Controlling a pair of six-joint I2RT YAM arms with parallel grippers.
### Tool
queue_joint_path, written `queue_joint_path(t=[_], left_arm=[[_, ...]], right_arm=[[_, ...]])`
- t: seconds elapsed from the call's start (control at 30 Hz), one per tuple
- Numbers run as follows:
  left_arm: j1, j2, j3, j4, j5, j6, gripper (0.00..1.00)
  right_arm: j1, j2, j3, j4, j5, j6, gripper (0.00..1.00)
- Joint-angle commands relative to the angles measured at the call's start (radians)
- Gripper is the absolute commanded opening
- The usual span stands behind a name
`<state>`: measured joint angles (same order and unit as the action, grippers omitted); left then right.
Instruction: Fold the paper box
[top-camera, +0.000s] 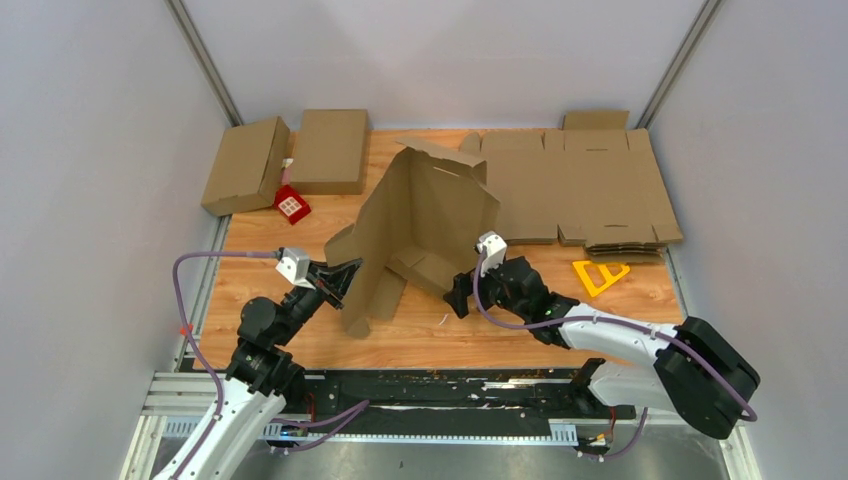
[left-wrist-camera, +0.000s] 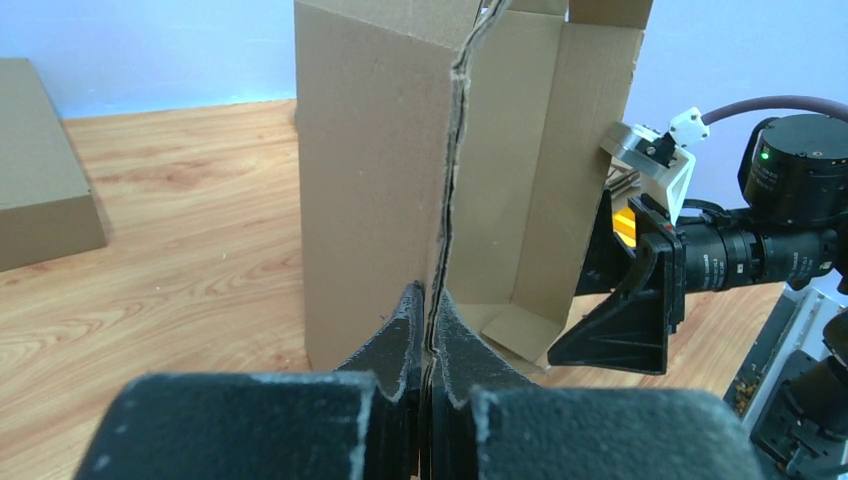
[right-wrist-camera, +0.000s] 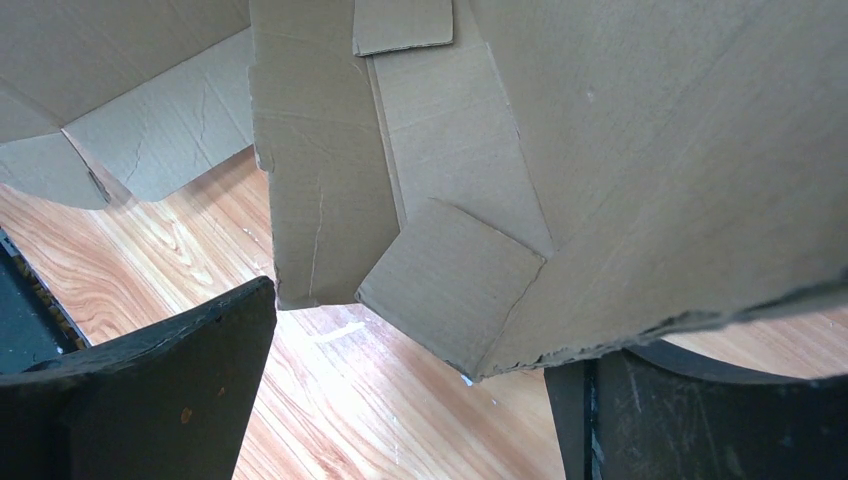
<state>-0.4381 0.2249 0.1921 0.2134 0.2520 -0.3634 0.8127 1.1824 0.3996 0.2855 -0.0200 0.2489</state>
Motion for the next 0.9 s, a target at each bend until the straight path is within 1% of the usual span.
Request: queue_joint_path(t=[0.0, 0.27, 0.4, 0.5, 0.6, 0.77, 0.87], left_arm=[[-0.005, 0.017, 0.02, -0.038, 0.035, -0.025, 0.0], [-0.005, 0.019, 0.02, -0.037, 0.039, -0.025, 0.0], [-0.005, 0.019, 0.02, -0.037, 0.038, -0.025, 0.0], [-0.005, 0.02, 0.019, -0.036, 0.035, -0.025, 0.0], [-0.005, 0.026, 0.019, -0.033, 0.035, -0.025, 0.0], [-0.006, 0.033, 0.019, -0.027, 0.041, -0.025, 0.0], [-0.005, 0.032, 0.019, -0.029, 0.041, -0.023, 0.0]], right_arm=[[0.002, -0.019, 0.011, 0.127, -0.08, 0.018, 1.0], [0.019, 0.017, 0.042, 0.084, -0.053, 0.0, 1.0], [0.061, 0.003, 0.059, 0.023, 0.036, 0.004, 1.0], [0.062, -0.055, 0.052, -0.026, 0.111, 0.03, 1.0], [0.06, -0.113, 0.061, -0.117, 0.212, 0.063, 1.0], [0.06, -0.176, 0.07, -0.181, 0.296, 0.095, 1.0], [0.06, -0.17, 0.097, -0.227, 0.344, 0.107, 1.0]])
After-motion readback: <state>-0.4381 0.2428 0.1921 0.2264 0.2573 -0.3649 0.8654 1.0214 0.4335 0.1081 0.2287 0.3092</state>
